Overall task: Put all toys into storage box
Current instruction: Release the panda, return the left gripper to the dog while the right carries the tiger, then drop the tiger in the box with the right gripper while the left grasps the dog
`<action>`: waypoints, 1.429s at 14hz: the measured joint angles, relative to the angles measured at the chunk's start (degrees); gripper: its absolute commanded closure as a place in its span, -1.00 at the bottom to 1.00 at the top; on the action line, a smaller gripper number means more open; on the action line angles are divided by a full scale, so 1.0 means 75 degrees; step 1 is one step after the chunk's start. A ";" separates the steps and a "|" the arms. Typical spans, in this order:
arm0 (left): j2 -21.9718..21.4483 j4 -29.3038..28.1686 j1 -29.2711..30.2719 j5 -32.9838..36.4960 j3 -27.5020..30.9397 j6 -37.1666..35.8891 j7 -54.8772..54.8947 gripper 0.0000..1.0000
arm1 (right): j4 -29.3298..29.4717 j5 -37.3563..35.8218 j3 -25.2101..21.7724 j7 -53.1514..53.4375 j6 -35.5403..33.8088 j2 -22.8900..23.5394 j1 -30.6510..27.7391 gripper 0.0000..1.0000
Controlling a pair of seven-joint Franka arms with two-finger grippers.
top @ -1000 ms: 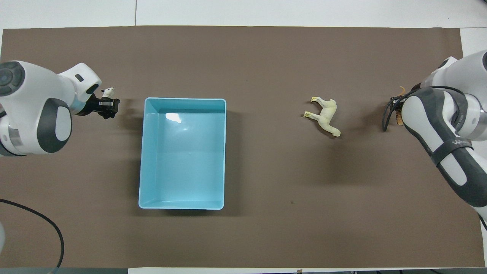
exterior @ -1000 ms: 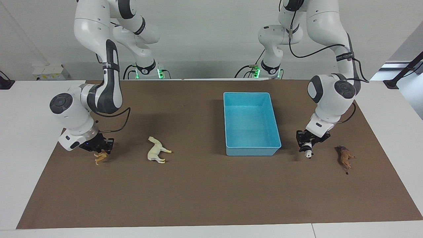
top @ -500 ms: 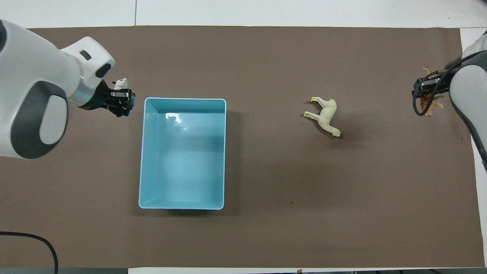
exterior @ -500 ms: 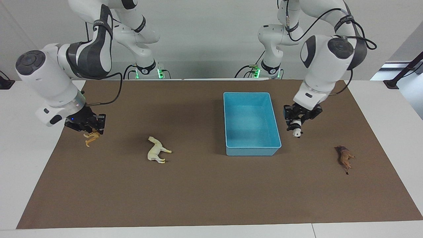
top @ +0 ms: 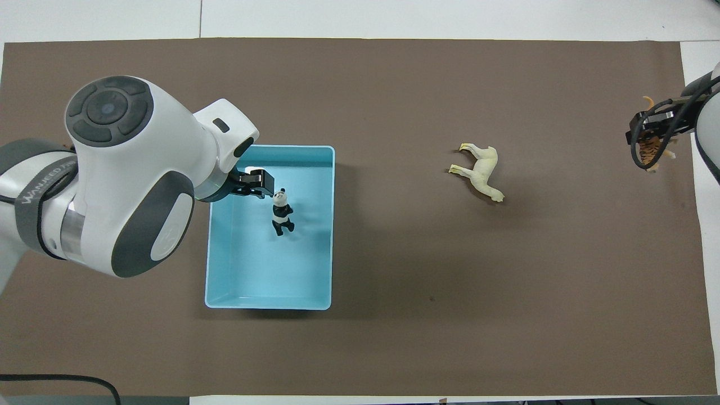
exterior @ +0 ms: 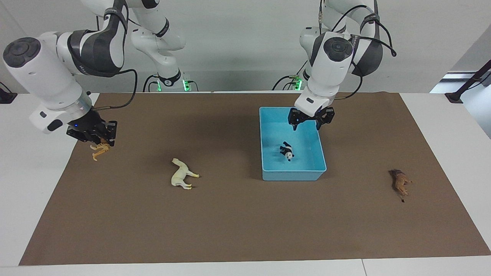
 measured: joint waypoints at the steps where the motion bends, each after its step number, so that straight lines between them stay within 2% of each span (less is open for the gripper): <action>1: -0.0006 0.0000 0.0042 0.0002 0.0061 0.0009 0.0149 -1.00 | 0.0000 0.0000 0.0001 0.0077 0.0000 0.0000 0.0049 1.00; 4: -0.0011 -0.0046 0.0936 0.0019 0.0167 0.0448 0.1553 -1.00 | 0.0000 0.0005 0.0033 0.1536 0.0000 0.0000 0.0818 1.00; 7: 0.0038 -0.0443 0.2531 0.0011 0.0236 0.1784 0.3433 -1.00 | 0.0095 -0.0034 0.0090 0.4512 0.0042 0.0018 0.2854 1.00; 9: 0.0305 -0.0618 0.3112 0.0010 0.0245 0.2613 0.3874 -1.00 | 0.0610 -0.0049 0.0120 0.6106 0.0043 0.0191 0.4033 1.00; 11: 0.0791 -0.0679 0.3451 0.0011 0.0237 0.3343 0.4439 -1.00 | 0.1307 -0.0045 0.0132 0.7470 0.0055 0.0650 0.5046 1.00; 13: 0.1279 -0.0703 0.3776 0.0011 0.0237 0.4004 0.5071 -1.00 | 0.1899 -0.0049 0.0126 0.8253 0.0216 0.1313 0.5833 1.00; 17: 0.2118 -0.0707 0.4077 0.0155 0.0238 0.5010 0.5506 -1.00 | 0.2352 -0.0059 0.0064 0.9284 0.1431 0.2750 0.6820 1.00; 18: 0.2249 -0.0677 0.4121 0.0295 0.0240 0.5187 0.5511 -1.00 | 0.2430 -0.0060 0.0053 0.9392 0.1611 0.2992 0.6940 -0.98; 20: 0.2385 -0.0523 0.4244 0.0521 0.0238 0.5294 0.5523 -1.00 | 0.2557 -0.0059 0.0049 0.9522 0.1655 0.3158 0.7013 -1.00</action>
